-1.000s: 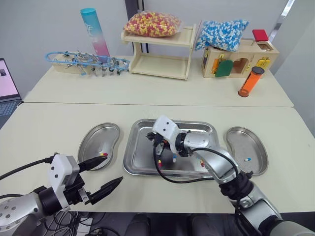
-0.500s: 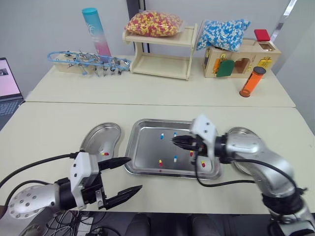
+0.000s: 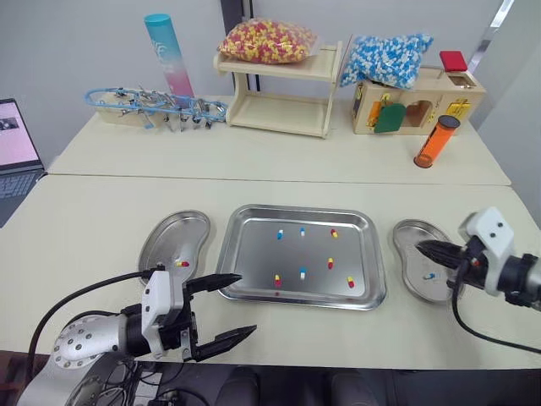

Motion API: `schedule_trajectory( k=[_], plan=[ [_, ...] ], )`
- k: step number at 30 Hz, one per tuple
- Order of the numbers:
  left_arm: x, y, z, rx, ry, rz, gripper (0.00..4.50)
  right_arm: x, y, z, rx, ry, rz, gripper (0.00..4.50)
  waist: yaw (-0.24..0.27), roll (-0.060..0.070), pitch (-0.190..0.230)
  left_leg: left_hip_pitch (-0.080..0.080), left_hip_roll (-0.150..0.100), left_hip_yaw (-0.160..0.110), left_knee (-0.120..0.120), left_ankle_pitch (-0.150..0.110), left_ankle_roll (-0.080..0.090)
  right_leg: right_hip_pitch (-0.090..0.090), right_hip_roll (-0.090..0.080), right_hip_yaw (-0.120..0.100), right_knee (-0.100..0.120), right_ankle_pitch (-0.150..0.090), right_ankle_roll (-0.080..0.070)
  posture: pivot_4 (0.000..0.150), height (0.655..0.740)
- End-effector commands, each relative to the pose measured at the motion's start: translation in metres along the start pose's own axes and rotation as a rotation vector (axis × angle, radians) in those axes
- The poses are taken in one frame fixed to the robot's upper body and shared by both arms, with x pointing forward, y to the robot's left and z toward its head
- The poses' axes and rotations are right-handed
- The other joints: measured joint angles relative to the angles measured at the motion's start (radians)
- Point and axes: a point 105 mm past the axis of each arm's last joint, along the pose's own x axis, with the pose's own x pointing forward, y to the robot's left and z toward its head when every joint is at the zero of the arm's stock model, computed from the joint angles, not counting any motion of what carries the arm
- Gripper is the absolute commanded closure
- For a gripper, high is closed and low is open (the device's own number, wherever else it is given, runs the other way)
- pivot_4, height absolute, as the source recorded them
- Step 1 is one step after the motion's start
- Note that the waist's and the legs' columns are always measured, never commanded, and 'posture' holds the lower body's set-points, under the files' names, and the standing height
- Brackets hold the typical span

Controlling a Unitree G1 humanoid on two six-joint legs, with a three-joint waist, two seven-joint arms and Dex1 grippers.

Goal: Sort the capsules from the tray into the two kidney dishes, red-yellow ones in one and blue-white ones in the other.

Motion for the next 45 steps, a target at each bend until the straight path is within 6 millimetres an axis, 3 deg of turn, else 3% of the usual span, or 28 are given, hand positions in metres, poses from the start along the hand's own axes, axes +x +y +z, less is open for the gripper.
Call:
schedule_trajectory(
  k=[1,5,15,19,28,37,45],
  plan=[
    [0.006,-0.006,0.004,0.043,-0.043,-0.03,0.0,-0.005,-0.012,-0.006,-0.013,0.004,-0.073,4.47,-0.002,0.0,0.0,0.0,0.0,0.0,0.0,0.0,0.0,0.0,0.0,0.0,0.0,0.0,0.0,0.15,0.74],
    [0.013,-0.01,0.008,0.032,-0.087,-0.045,0.0,-0.003,-0.019,-0.018,0.009,0.034,-0.122,4.47,-0.003,0.0,0.0,0.001,0.0,0.0,0.0,0.0,0.0,0.0,0.0,0.0,0.0,0.0,0.0,0.15,0.74],
    [0.025,-0.008,0.022,0.056,-0.15,-0.048,0.0,0.001,-0.018,-0.018,0.063,0.039,-0.128,4.47,-0.001,0.0,0.0,0.001,0.0,0.0,0.0,0.0,0.0,0.001,0.0,0.0,0.0,0.0,0.0,0.15,0.74],
    [0.028,-0.008,0.026,0.06,-0.158,-0.051,0.0,0.002,-0.022,-0.01,0.123,0.001,-0.156,3.48,-0.002,0.0,0.0,0.001,0.0,0.0,0.0,0.0,0.0,0.001,0.0,0.0,0.0,0.0,0.0,0.15,0.74],
    [0.026,-0.003,0.026,0.063,-0.152,-0.014,0.0,-0.007,-0.031,-0.011,0.117,-0.005,-0.167,0.61,0.0,0.0,0.0,0.001,0.0,0.0,0.0,0.0,0.0,0.001,0.0,0.0,0.0,0.0,0.0,0.15,0.74],
    [-0.008,0.025,0.011,0.076,-0.05,0.188,0.0,-0.023,-0.021,-0.007,-0.159,-0.126,-0.068,0.61,-0.003,0.001,0.0,0.002,0.0,0.0,0.0,0.0,0.0,0.002,0.0,0.0,0.0,0.0,0.0,0.15,0.74],
    [-0.048,0.043,-0.005,0.093,0.042,0.4,0.0,-0.041,0.0,-0.003,-0.233,-0.183,0.097,0.61,0.0,0.0,0.0,0.003,0.0,0.0,0.0,0.0,0.0,0.005,0.0,-0.001,-0.001,0.0,0.0,0.15,0.74]
  ],
)
